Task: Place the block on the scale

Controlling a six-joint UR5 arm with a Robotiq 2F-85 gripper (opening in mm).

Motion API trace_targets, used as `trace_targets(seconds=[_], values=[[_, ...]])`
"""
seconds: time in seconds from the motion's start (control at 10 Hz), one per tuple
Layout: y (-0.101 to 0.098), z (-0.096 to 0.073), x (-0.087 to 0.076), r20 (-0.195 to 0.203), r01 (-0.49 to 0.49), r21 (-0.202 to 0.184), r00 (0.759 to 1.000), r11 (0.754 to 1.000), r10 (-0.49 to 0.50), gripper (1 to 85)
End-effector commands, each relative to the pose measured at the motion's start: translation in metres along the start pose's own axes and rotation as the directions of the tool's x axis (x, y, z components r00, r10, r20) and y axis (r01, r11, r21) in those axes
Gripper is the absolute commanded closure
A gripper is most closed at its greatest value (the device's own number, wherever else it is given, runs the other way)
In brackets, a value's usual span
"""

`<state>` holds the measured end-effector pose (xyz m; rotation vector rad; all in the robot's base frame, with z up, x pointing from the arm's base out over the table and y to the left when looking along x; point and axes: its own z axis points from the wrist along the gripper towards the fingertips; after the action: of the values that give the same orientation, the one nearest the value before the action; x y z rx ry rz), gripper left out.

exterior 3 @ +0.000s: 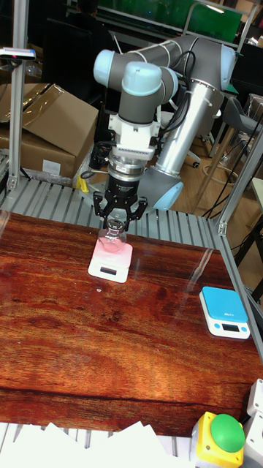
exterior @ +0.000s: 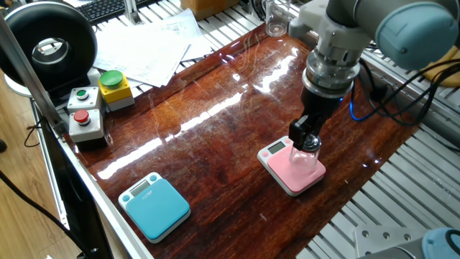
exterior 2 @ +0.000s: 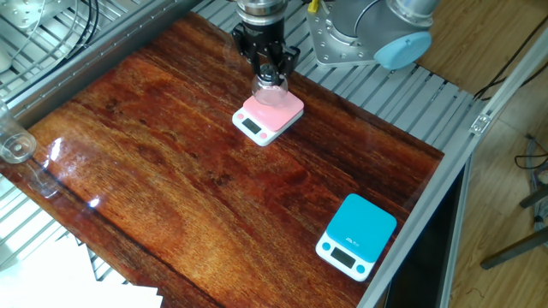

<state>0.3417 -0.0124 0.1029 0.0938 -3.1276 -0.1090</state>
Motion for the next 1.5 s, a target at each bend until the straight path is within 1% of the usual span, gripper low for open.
trace_targets(seconds=[0.0, 0.8, 0.9, 1.2, 1.4], values=[[0.003, 0.004, -0.002, 0.016, -0.003, -0.011, 1.000, 1.000, 0.004, 84.7], [0.006, 0.006, -0.005, 0.028, -0.008, -0.013, 1.000, 1.000, 0.008, 84.3], [0.006, 0.006, -0.007, 0.037, -0.002, -0.014, 0.999, 1.000, 0.002, 80.0], [0.009, 0.010, -0.013, 0.071, 0.036, -0.040, 0.997, 0.999, -0.033, 65.3], [0.009, 0.011, -0.011, 0.076, 0.071, -0.057, 0.995, 0.996, -0.067, 53.7]])
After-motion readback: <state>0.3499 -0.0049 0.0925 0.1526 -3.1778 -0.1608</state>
